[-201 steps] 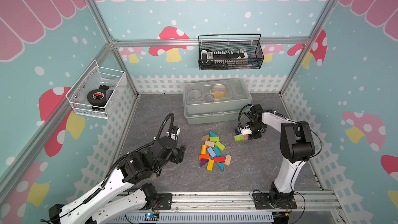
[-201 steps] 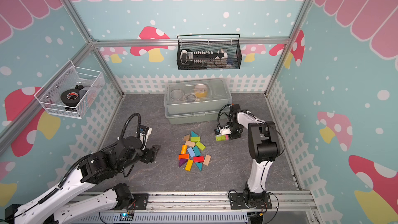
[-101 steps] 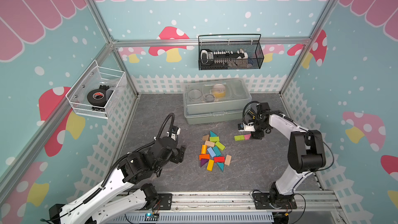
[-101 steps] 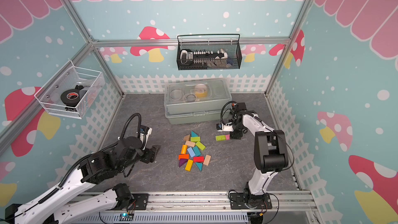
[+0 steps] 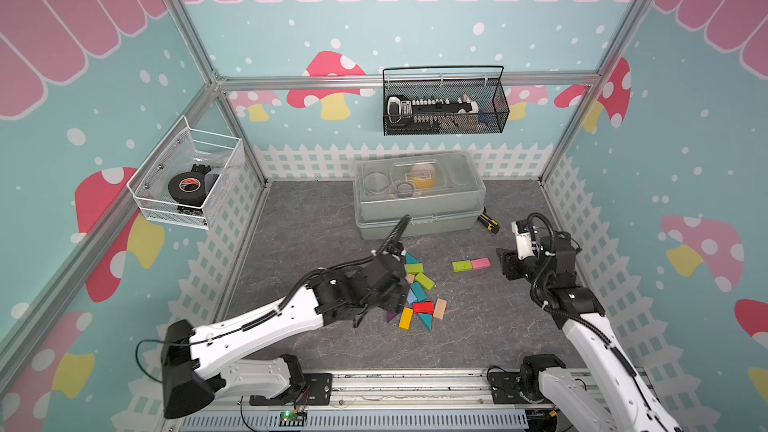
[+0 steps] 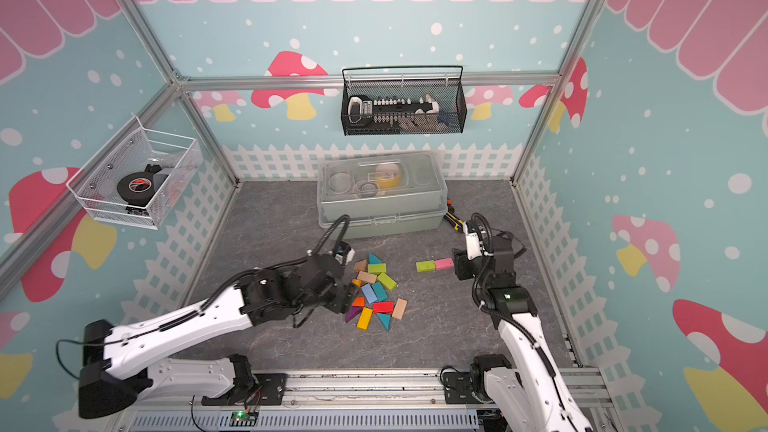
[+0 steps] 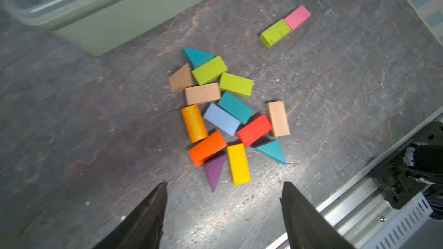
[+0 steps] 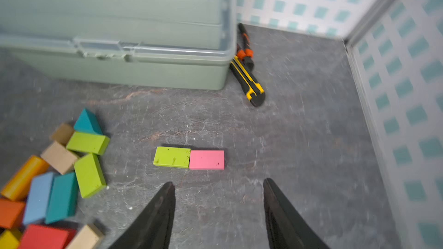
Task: Assemble a piece of candy with building blocks
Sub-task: Pick up the building block from the center of the board.
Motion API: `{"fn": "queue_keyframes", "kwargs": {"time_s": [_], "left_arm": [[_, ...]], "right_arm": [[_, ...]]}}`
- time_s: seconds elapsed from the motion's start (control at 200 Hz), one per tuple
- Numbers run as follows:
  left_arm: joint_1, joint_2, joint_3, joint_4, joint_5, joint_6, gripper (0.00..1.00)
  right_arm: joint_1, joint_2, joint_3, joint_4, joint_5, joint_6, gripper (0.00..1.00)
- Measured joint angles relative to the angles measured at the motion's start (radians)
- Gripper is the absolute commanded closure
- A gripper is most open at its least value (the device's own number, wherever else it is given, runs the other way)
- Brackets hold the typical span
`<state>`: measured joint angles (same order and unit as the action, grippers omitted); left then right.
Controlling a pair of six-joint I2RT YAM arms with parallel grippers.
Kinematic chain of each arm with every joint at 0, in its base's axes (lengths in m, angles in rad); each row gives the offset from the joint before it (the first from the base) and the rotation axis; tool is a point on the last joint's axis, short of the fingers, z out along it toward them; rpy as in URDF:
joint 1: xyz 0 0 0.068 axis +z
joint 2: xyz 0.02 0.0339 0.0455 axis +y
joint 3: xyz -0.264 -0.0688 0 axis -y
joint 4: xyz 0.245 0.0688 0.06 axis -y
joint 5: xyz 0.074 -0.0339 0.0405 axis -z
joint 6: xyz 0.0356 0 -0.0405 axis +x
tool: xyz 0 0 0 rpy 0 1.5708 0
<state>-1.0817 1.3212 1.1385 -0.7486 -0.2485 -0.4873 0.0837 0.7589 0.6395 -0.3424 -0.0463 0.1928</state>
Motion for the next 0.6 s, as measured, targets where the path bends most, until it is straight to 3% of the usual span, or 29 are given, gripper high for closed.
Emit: {"fn": "queue_keyframes", "kwargs": {"time_s": [0.1, 0.245, 0.385, 0.6], "left_arm": [[-0.042, 0.205, 0.119, 0.04, 0.032, -0.022, 0.3], [-0.06, 0.473, 0.283, 0.061, 0.071, -0.042, 0.34], [-0.062, 0.649, 0.398, 0.05, 0.089, -0.06, 0.34], [-0.06, 0.771, 0.489, 0.005, 0.08, -0.088, 0.36]], "right_arm": [[0.0, -0.095, -0.057, -0.034, 0.052, 0.19, 0.46], [0.0, -0.129, -0.127, -0.066, 0.096, 0.358, 0.46], [0.0, -0.129, -0.202, -0.081, 0.106, 0.427, 0.46], [0.0, -0.164, -0.272, -0.075, 0.109, 0.449, 0.48]]}}
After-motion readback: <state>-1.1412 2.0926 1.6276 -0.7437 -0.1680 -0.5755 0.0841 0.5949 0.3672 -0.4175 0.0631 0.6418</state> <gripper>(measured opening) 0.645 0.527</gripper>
